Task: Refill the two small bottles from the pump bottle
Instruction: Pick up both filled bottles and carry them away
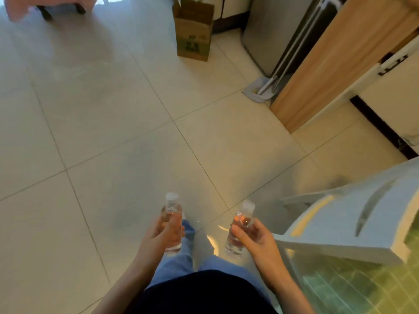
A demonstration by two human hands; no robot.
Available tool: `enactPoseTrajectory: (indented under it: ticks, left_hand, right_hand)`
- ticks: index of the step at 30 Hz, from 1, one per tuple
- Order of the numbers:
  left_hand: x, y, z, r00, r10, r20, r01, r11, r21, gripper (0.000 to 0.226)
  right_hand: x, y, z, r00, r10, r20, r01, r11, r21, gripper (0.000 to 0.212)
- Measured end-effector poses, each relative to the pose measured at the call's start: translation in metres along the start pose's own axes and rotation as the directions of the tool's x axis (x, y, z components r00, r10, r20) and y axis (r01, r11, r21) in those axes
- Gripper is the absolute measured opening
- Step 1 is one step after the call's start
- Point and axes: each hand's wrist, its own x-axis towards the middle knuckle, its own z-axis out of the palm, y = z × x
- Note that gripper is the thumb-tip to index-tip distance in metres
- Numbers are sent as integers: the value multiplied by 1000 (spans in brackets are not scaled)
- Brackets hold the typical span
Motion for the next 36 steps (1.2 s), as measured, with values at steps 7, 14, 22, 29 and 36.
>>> enactPoseTrajectory:
  ticks: [7,14,22,29,36]
  left_hand:
    - [89,88,11,991,-1,131,-11,996,90,34]
    - [167,144,52,982,-48,182,19,987,157,47]
    - [243,206,142,980,-34,198,-5,982,191,30]
    - [305,258,220,978,-19,206,-29,973,228,19]
    - [365,305,291,934,-84,349,-18,960,279,35]
  right_hand:
    - [76,-55,22,992,-8,-127,16,998,62,18]
    - [153,-99,16,985,-10,-174,30,993,113,22]
    - [258,-165,-22,989,-27,-145,51,985,163,30]
    - [332,-222,-68,980,-38,-195,69,986,155,19]
    - [385,-259,-109,939,-19,-342,103,968,227,15]
